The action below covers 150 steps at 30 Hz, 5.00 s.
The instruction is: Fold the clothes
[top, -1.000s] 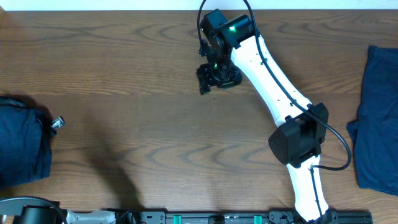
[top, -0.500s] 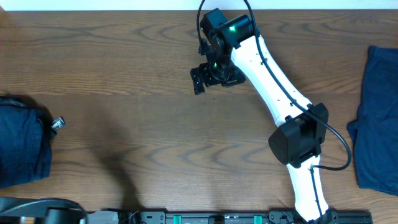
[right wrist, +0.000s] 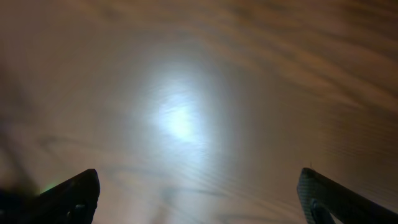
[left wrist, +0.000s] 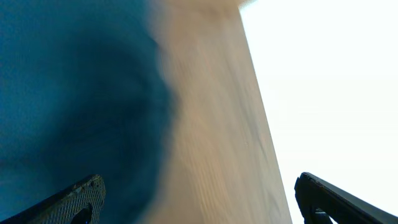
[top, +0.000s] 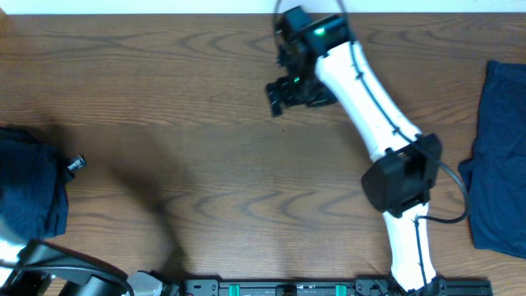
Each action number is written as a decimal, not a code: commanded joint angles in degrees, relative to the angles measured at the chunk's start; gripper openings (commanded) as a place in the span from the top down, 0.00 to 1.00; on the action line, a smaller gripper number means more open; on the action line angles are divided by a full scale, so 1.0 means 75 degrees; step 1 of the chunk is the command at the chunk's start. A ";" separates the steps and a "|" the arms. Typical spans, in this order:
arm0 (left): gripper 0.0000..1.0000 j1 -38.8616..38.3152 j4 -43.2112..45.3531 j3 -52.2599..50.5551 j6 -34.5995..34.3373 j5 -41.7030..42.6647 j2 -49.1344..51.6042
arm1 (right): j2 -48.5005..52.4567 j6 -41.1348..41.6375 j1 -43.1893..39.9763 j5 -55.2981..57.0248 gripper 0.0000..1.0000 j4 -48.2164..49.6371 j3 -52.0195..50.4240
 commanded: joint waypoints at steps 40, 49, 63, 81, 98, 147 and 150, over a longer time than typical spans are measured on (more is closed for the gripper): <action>0.02 -0.8950 -0.4532 0.0073 0.3695 -0.3357 -0.4299 | -0.4237 -0.1670 -0.5788 -0.0627 0.08 -0.0064 0.0146; 0.02 -0.9171 -0.6158 0.0073 0.3675 -0.3360 -0.6735 | -0.5866 -0.1419 -0.5657 -0.0562 0.01 -0.0297 0.0146; 0.02 -0.9171 -0.8183 0.0070 0.3649 -0.3383 -0.8303 | -0.6403 -0.1422 -0.5657 -0.0562 0.01 -0.1306 0.0140; 0.02 -0.9171 -0.8122 0.0070 0.3649 -0.3383 -0.8303 | -0.6403 -0.1419 -0.5657 -0.0565 0.01 -0.1311 0.0140; 0.02 -0.9171 -0.7157 0.0067 0.3681 -0.4080 -0.8303 | -0.6406 -0.1419 -0.5657 -0.0565 0.01 -0.1311 0.0140; 0.02 -0.8912 0.0898 -0.7740 0.3620 -0.5834 -1.1826 | -0.6391 -0.1419 -0.5657 -0.0565 0.01 -0.1311 0.0140; 0.02 -0.8912 0.0895 -0.8105 0.3471 -0.5834 -1.1829 | -0.6391 -0.1419 -0.5657 -0.0565 0.01 -0.1311 0.0140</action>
